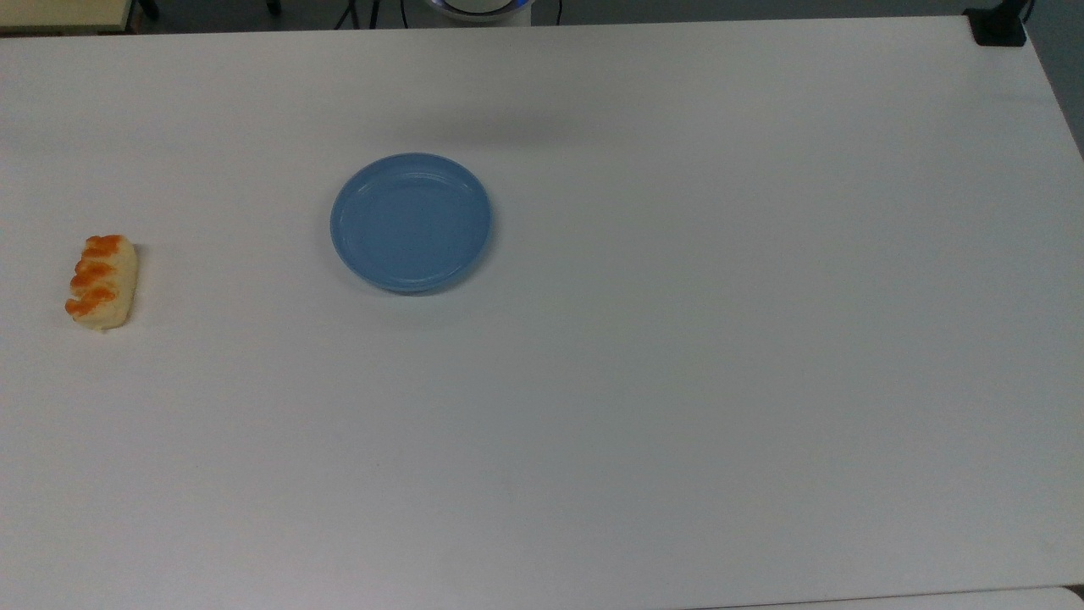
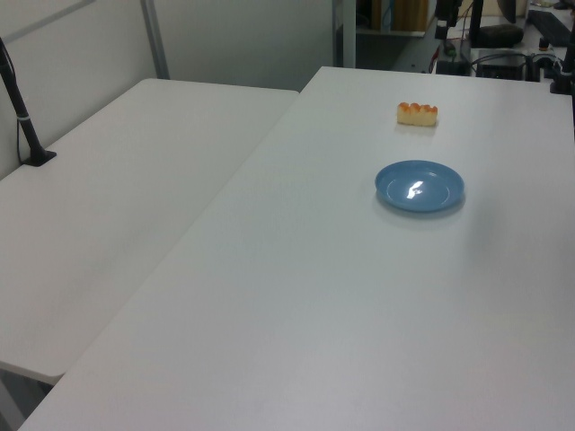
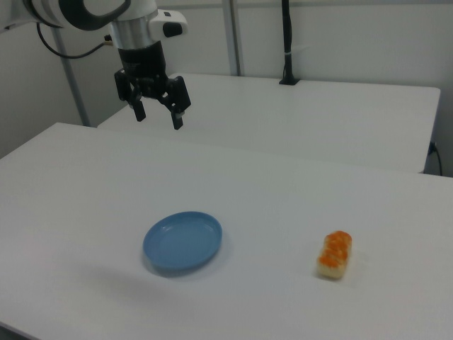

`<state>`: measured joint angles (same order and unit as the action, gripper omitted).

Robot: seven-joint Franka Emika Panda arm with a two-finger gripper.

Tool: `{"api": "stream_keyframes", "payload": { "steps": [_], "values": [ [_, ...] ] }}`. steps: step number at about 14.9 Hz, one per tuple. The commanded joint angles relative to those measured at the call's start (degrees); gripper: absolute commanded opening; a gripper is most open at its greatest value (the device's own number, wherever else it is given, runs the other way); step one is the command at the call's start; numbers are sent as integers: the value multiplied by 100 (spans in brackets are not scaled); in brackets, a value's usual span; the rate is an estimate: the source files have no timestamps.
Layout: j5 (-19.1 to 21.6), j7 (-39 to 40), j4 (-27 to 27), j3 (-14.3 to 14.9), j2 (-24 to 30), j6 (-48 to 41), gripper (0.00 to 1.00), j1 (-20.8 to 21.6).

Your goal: Put the bread onto the plate

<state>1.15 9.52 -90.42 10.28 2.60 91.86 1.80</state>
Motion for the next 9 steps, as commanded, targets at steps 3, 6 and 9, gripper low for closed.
{"api": "stream_keyframes", "payload": {
  "steps": [3, 6, 9],
  "values": [
    [-387, 883, -117, 80, -57, 78, 100, -249],
    [-607, 1061, -64, 80, -242, 166, 100, -513],
    [-800, 1017, 85, 80, -610, 244, 100, -829]
  ]
}}
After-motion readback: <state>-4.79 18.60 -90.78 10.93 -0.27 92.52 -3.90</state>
